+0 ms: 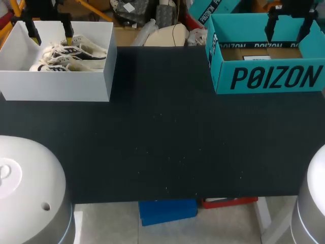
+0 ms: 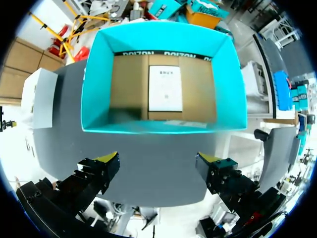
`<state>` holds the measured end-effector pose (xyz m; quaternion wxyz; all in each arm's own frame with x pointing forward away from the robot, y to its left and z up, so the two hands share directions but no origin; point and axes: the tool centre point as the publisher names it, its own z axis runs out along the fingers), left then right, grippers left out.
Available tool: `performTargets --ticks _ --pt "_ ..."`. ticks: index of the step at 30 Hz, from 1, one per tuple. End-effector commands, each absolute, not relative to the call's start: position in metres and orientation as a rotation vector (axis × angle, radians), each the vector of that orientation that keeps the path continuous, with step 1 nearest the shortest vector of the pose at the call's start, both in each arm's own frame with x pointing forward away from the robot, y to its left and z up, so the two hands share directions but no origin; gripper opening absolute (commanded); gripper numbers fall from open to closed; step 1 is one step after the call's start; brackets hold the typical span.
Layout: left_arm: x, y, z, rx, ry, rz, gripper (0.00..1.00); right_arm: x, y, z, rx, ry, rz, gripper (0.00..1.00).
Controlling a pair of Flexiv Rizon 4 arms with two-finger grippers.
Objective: Take the shoe out of the shoebox, open the shoe tongue, remove and reinsert the insole, then place the shoe into the shoebox
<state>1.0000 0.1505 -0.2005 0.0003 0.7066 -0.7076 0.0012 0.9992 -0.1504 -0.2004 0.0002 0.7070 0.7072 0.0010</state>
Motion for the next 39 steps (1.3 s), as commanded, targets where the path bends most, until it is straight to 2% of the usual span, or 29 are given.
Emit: performTargets --ticks 1,14,16,20,24,39 --pt "0.996 0.155 -0.202 2.173 -2.465 0.105 1.00 0.999 -0.150 -0.200 2.221 2.221 0.003 1.00" --pt "0.996 0.155 -0.202 2.173 -2.465 0.105 1.00 0.999 -0.150 -0.200 2.221 2.221 0.003 1.00" --pt "0.998 0.146 -0.194 1.917 -2.662 0.225 1.00 0.999 -0.150 -0.200 2.221 2.221 0.003 1.00" --pt "0.990 0.132 -0.177 1.089 -3.202 0.466 1.00 0.999 -0.150 -0.200 2.221 2.221 0.003 1.00" --pt "0.980 0.133 -0.174 0.314 -3.450 0.555 1.00 0.999 -0.150 -0.200 2.221 2.221 0.003 1.00" --pt "0.970 0.150 -0.175 -0.511 -3.561 0.678 1.00 0.999 -0.150 -0.200 2.221 2.221 0.003 1.00"
